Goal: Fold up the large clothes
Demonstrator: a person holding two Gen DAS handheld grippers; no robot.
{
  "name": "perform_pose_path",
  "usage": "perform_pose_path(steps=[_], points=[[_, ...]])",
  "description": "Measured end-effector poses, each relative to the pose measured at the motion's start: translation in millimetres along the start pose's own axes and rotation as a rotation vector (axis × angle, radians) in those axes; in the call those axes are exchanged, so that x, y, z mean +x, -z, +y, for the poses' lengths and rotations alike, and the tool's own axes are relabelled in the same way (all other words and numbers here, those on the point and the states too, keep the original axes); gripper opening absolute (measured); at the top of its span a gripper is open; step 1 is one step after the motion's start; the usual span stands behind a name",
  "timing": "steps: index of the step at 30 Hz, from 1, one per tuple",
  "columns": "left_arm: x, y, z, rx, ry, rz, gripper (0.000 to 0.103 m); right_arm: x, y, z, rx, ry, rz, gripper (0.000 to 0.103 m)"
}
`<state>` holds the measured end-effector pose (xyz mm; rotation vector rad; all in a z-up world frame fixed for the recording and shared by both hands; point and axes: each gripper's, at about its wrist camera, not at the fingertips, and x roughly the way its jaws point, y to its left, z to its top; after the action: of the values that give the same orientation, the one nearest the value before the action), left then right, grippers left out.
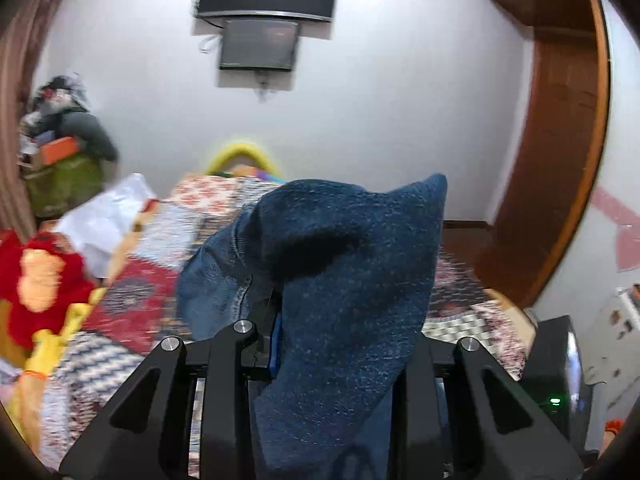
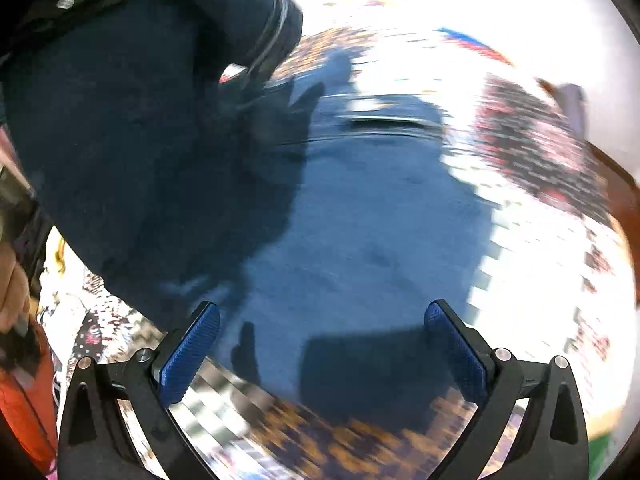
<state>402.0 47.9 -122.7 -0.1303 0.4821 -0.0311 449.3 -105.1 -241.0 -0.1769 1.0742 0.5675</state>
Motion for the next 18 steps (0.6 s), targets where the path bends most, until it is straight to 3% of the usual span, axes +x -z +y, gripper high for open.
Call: perform_pose_path(steps=[3,7,10,15,18], points=[[13.8,5.2,-38.1,0.057,0.049,0.023,0.028,-30.4,18.5,-42.4,0.070,0.064,-0.030,0.103],[30.0,42.7,-102.3,0.291,0.054,0.083,0.028,-64.3,48.9,-95.0,0.201,0.114,-0.061,0.103],[39.4,78.2,-129.2,0.427,0.055,0.154,0.028,-81.4,64.8,-116.8,0.284,0.121,-0.078,0.103],[43.2,128.6,-145.4,0.534,0.069,0.290,0.029,-99.6,85.8,-132.4,0.347,0.127,-0.101,0.103],[48.6,138.7,-141.2,0.545,0.086,0.354,0.038,-107.3,89.7,-132.7,0.358,0.120,-0.116,0.103]])
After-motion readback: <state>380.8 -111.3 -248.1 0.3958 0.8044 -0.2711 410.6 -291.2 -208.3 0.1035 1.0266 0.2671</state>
